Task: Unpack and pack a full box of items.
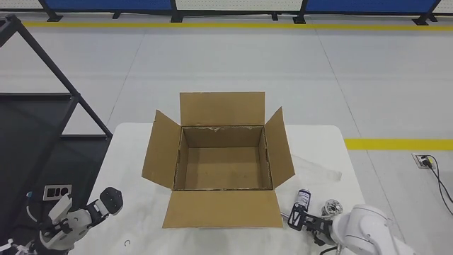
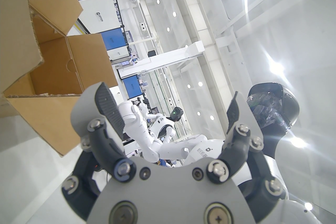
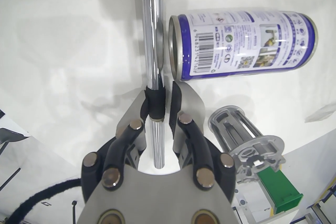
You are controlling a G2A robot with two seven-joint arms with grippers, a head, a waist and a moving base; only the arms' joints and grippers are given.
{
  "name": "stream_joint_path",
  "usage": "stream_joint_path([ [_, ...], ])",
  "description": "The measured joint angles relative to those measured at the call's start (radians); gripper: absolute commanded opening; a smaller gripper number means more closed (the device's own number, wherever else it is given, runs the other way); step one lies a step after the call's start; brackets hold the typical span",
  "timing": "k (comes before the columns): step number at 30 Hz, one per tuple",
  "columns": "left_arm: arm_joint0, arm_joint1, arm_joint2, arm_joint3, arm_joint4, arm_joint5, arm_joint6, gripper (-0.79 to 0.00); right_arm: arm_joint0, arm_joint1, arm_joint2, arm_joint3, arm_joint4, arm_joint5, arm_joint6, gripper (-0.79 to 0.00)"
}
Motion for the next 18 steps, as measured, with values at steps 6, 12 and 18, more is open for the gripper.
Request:
stream_joint_path([
  [6, 0.000, 0.000, 0.000, 0.000, 0.000, 0.000, 0.000, 0.000, -0.004, 0.004, 0.008, -0.002, 0.002, -0.001, -0.006, -0.785],
  [12, 0.000, 0.000, 0.000, 0.000, 0.000, 0.000, 0.000, 0.000, -0.103, 0.032, 0.116, -0.101, -0.010, -0.043, -0.055, -0.785],
  [18, 0.000, 0.000, 0.000, 0.000, 0.000, 0.000, 0.000, 0.000, -0.302, 0.067, 0.297, -0.296, -0.038, -0.080, -0.133, -0.785],
])
